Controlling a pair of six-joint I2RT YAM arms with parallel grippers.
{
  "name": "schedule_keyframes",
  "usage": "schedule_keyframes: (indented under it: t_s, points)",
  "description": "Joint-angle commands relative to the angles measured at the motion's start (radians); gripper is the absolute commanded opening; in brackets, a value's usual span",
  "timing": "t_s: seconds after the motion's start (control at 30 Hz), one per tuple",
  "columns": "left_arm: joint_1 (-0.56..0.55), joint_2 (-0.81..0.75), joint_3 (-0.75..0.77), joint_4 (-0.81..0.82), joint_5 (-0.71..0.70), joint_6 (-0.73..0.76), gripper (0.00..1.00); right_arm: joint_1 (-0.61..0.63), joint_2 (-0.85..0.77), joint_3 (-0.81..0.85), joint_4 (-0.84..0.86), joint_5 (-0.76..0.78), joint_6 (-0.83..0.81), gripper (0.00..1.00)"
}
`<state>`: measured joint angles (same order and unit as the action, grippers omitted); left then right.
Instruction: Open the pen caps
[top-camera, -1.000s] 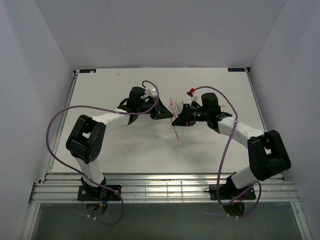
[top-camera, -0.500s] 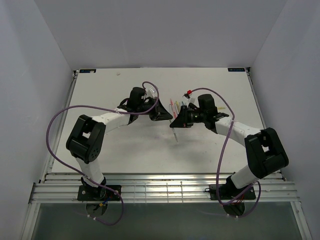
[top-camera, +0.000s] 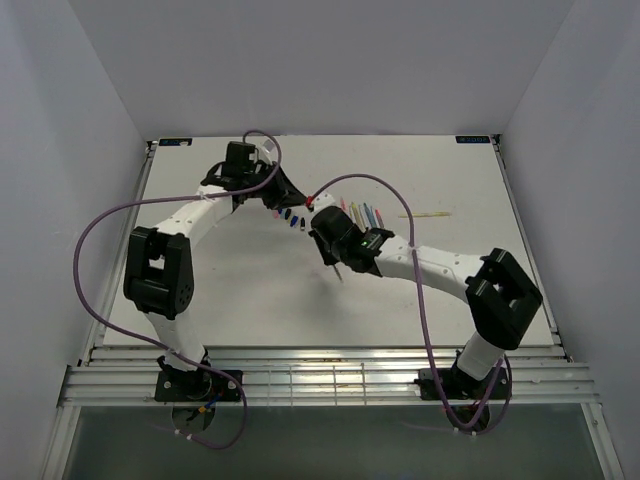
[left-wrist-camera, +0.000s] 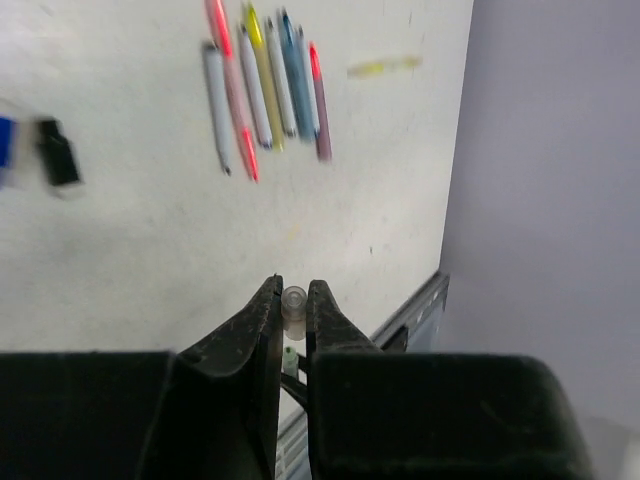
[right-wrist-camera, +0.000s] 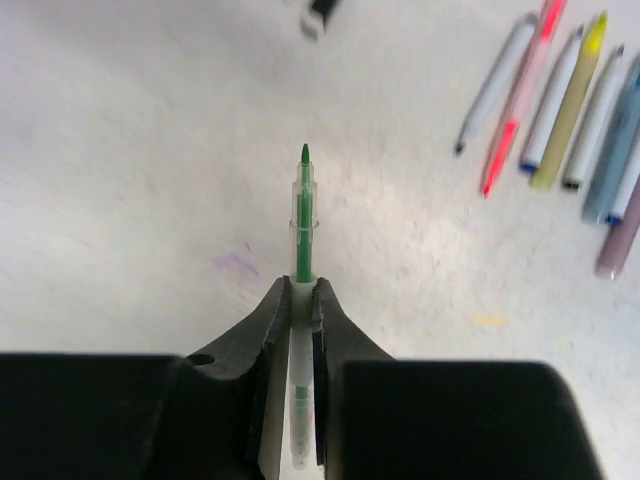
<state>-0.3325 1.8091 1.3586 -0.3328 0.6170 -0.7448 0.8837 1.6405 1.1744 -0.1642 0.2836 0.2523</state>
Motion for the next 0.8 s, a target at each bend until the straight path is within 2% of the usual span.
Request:
schedule_keyframes:
  t_s: [0.0, 0.07, 0.13, 0.2, 0.33, 0.47, 0.57, 0.77]
  points:
    - [0.139, -0.011, 0.057, 0.005, 0.006, 0.012, 0.0, 0.061, 0.051, -0.027, -0.268, 0.335, -0.045, 0.08]
    - [0.159, -0.036, 0.034, 0.014, 0.0, 0.016, 0.0, 0.061, 0.016, -0.051, -0.203, 0.293, -0.065, 0.08]
    - [0.174, -0.048, 0.001, 0.029, 0.006, 0.025, 0.0, 0.043, -0.001, -0.045, -0.175, 0.159, -0.079, 0.08]
    - [0.184, -0.065, -0.021, 0.04, -0.002, 0.041, 0.0, -0.017, -0.016, -0.051, -0.127, -0.013, -0.07, 0.08]
    - [0.184, -0.06, 0.014, -0.082, -0.118, 0.166, 0.0, -0.153, -0.038, -0.024, -0.11, -0.204, -0.057, 0.08]
    - [0.184, -0.018, 0.059, -0.155, -0.224, 0.252, 0.0, -0.294, -0.013, 0.054, -0.144, -0.27, -0.093, 0.08]
    - [0.187, 0.044, 0.088, -0.193, -0.25, 0.288, 0.0, -0.379, 0.024, 0.128, -0.178, -0.334, -0.13, 0.08]
    - [0.188, 0.166, 0.181, -0.255, -0.355, 0.36, 0.0, -0.497, 0.119, 0.277, -0.248, -0.38, -0.192, 0.08]
